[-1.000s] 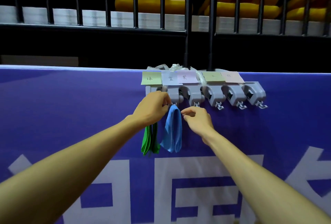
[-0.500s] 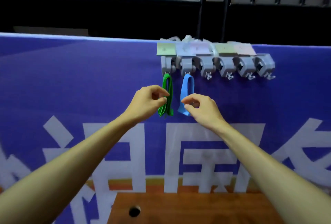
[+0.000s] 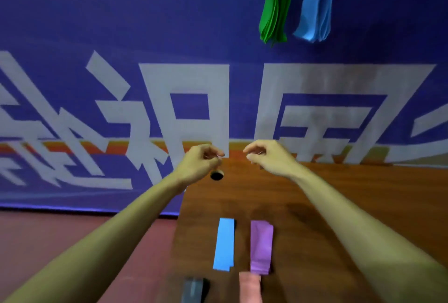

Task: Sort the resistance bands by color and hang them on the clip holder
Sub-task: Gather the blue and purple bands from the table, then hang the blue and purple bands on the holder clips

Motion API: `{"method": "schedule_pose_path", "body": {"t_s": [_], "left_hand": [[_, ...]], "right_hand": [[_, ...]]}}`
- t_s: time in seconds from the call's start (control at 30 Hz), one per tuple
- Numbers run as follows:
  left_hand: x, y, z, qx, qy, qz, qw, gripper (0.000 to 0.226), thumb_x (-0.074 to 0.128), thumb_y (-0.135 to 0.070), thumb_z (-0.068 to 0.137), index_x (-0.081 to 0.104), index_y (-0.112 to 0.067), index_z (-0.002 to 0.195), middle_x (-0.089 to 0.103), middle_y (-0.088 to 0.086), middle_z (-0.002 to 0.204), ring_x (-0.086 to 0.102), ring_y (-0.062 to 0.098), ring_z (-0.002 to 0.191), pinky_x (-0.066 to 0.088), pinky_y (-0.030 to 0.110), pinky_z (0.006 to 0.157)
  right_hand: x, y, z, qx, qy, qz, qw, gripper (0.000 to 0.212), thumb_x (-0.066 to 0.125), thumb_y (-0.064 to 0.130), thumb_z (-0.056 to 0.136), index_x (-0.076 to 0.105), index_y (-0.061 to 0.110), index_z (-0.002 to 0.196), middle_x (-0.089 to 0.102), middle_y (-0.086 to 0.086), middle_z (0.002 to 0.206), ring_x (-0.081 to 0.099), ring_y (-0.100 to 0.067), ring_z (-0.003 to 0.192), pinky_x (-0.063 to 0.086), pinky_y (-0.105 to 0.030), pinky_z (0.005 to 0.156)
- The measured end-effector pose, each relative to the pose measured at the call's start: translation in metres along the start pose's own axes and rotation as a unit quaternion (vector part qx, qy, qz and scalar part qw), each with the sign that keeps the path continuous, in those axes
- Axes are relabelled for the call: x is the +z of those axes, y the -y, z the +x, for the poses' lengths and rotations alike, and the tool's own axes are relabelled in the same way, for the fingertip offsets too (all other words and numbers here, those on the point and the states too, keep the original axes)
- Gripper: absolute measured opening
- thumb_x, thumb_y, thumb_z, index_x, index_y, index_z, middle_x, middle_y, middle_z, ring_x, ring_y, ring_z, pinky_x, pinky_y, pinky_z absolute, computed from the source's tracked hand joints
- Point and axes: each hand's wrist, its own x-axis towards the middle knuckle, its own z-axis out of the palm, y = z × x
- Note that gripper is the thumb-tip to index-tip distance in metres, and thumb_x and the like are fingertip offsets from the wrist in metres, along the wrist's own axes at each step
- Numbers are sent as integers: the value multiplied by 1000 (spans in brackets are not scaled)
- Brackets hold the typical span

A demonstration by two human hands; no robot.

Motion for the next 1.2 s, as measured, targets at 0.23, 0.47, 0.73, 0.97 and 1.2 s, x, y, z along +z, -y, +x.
{"method": "schedule_pose_path", "body": {"t_s": [0.23,0.47,0.73,0.97,1.2], "left_hand": [[34,86,-14,-101,81,-8,992,10,57,-13,93,64,-14,100,68,9,96,63,10,77,50,18,69],[66,149,-9,-168,139,-6,976,12,53,-13,94,65,-15,93,69,12,101,61,13,82,49,27,76],[107,205,4,-209,177,-2,962,32,40,5,83,58,-13,63,66,8,68,61,17,63,52,37,66],[138,233,24,-231,156,23,960,16,48,-7,79,57,-14,68,60,15,84,59,33,80,49,37,57],[152,240,24,-265,162,3,950,13,50,-2,85,55,-7,74,54,17,82,53,25,66,45,32,54]], "right_hand": [[76,-60,-22,131,43,59,989,15,60,8,91,68,15,101,66,0,83,62,-10,75,50,-21,60],[129,-110,-30,245,59,124,960,19,54,4,91,65,10,105,63,-2,78,62,-16,72,49,-22,58],[188,-143,-27,318,103,164,928,35,53,5,94,54,10,128,60,-8,124,63,-17,75,51,-24,62],[213,-157,-22,341,100,169,919,55,53,6,95,36,16,146,46,-6,145,67,-24,94,56,-30,71],[223,-158,-22,346,76,212,911,51,55,6,93,43,15,141,49,-2,141,65,-16,80,53,-25,65]]}}
